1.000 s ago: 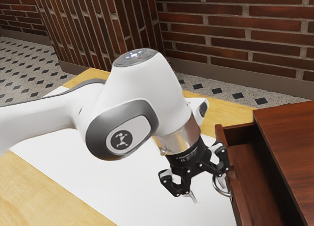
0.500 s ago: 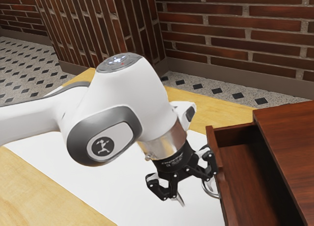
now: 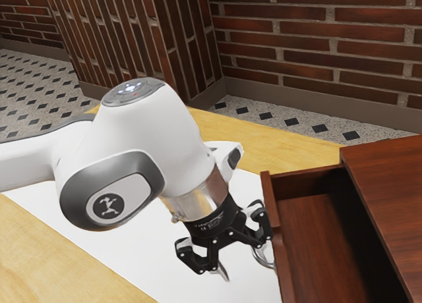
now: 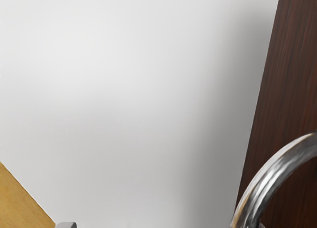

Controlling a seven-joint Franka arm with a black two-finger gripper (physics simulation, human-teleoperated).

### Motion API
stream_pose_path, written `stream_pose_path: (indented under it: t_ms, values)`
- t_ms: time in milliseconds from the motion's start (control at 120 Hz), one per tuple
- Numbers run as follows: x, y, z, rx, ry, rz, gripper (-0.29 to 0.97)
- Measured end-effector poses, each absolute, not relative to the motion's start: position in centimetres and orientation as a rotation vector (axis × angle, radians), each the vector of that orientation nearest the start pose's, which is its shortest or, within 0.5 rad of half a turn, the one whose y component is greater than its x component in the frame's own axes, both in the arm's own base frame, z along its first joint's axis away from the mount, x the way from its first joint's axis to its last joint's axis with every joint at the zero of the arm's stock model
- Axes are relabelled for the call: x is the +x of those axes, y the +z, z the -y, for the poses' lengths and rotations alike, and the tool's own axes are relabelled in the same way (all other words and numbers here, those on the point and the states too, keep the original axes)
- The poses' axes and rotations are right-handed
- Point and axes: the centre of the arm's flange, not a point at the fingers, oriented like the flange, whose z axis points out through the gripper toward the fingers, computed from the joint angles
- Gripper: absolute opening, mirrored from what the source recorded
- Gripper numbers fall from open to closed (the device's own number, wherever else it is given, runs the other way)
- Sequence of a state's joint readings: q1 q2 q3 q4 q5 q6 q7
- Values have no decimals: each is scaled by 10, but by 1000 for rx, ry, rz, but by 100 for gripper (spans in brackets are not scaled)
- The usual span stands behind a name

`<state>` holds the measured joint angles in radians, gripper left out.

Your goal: Pull the drawer handle with one arm to open the drawer

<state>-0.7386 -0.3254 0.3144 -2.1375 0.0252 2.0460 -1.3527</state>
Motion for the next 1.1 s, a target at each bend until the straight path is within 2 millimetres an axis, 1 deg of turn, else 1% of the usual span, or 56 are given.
stream_pose_path:
  t_ms: [425, 767, 1100]
  values:
    - [428, 552, 171, -3000, -141, 1502, 40]
    - [430, 551, 171, -2989, -166, 1517, 40]
    - [432, 551, 167, -2980, -201, 1524, 40]
